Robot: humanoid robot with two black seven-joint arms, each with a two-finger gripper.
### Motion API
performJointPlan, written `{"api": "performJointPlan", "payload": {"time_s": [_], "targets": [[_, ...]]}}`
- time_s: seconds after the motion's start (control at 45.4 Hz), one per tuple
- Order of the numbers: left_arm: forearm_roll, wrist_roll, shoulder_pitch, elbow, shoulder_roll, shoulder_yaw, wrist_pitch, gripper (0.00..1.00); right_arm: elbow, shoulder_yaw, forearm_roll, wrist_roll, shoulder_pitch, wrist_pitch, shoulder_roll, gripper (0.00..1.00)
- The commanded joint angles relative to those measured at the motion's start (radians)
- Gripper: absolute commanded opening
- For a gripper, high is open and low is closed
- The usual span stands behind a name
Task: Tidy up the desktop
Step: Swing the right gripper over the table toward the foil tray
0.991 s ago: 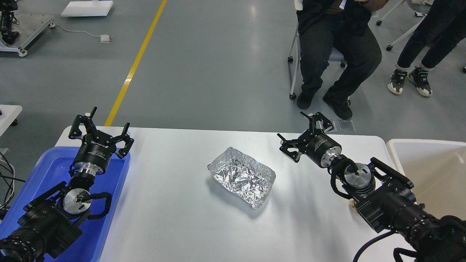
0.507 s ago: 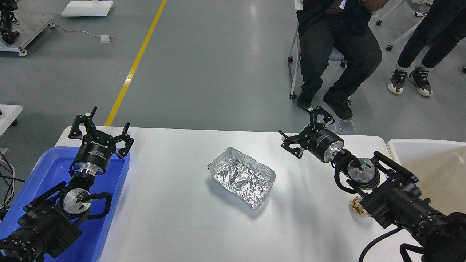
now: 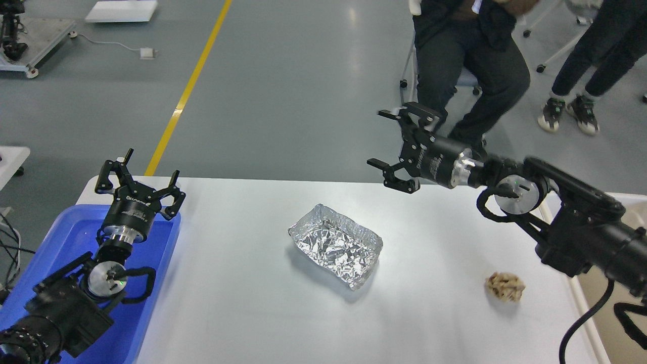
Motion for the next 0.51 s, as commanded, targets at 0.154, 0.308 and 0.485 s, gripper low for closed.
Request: {"api": "performJointPlan", "payload": {"time_s": [0.154, 0.308, 0.485], "targets": [[0.000, 0.002, -0.001, 0.000, 0.000, -0.001, -0.003, 1.00, -0.098, -0.395, -0.490, 0.010, 0.163, -0.023, 0.124, 1.00], [0.000, 0.002, 0.001, 0.000, 0.000, -0.001, -0.004, 1.00, -0.128, -0.538, -0.693, 0.049, 0.149, -0.072, 0.127, 1.00], [0.000, 0.002, 0.001, 0.000, 0.000, -0.001, -0.004, 1.00, -0.145, -0.632, -0.796, 0.049, 0.149, -0.105, 0.118, 1.00]]}}
